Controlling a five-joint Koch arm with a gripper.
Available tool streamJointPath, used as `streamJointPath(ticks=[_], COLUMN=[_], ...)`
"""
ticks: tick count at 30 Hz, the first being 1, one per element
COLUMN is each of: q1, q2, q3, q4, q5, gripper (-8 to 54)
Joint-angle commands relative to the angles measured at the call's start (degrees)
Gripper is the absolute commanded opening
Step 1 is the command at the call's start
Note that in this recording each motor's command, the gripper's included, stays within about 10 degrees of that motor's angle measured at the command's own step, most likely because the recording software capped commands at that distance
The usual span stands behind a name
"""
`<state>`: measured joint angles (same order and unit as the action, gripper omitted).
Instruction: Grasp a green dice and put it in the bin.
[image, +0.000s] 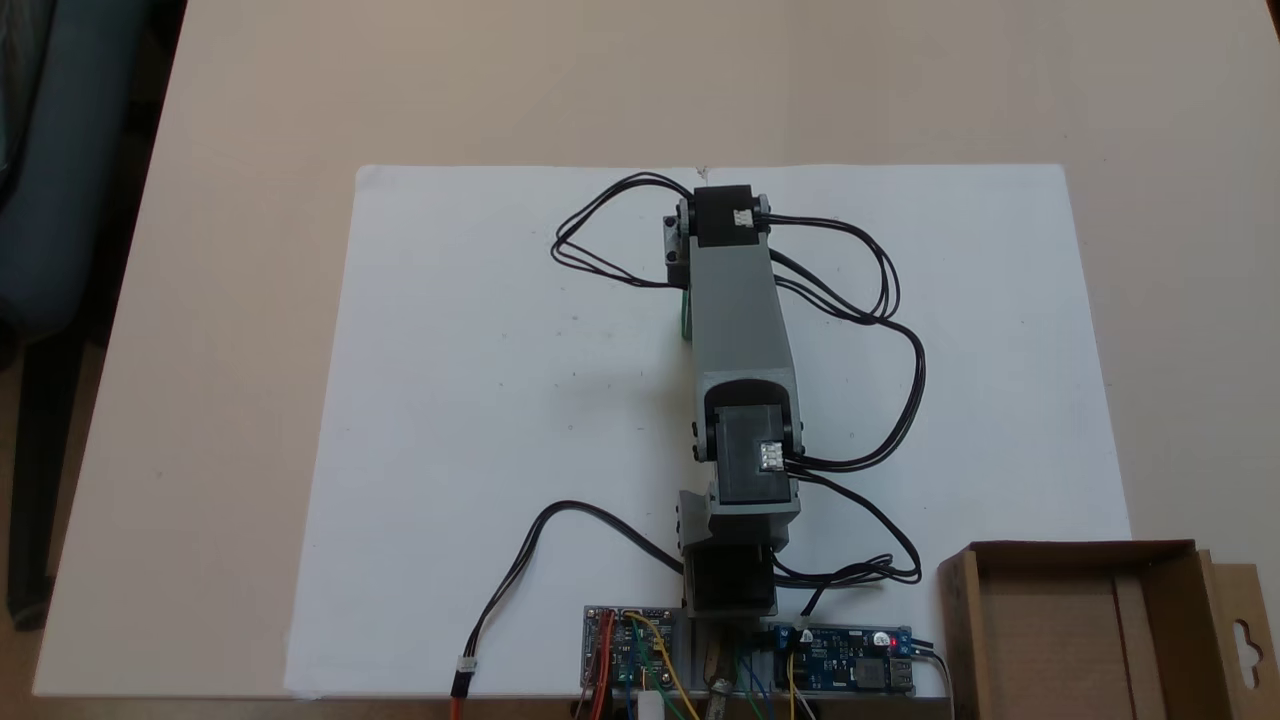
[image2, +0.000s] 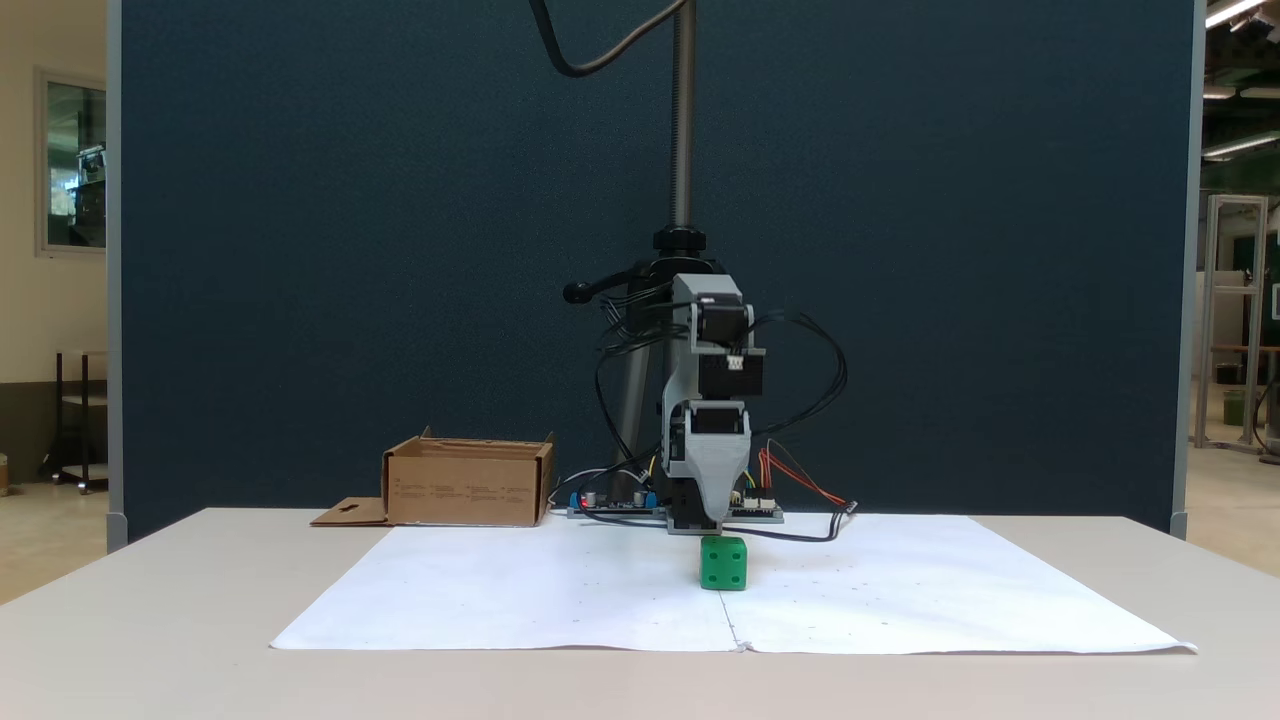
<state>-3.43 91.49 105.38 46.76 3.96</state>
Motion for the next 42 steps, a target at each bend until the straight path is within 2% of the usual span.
streamJointPath(ticks=[1, 13, 42], q1=[-0.1, 0.1, -1.3], q2=[1.2, 0.4, -9.8], q3=[-0.8, -0.4, 0.4], q4=[-1.1, -5.8, -7.1], q5=[4.2, 5.2, 5.2], gripper=[43.1, 43.2, 43.1])
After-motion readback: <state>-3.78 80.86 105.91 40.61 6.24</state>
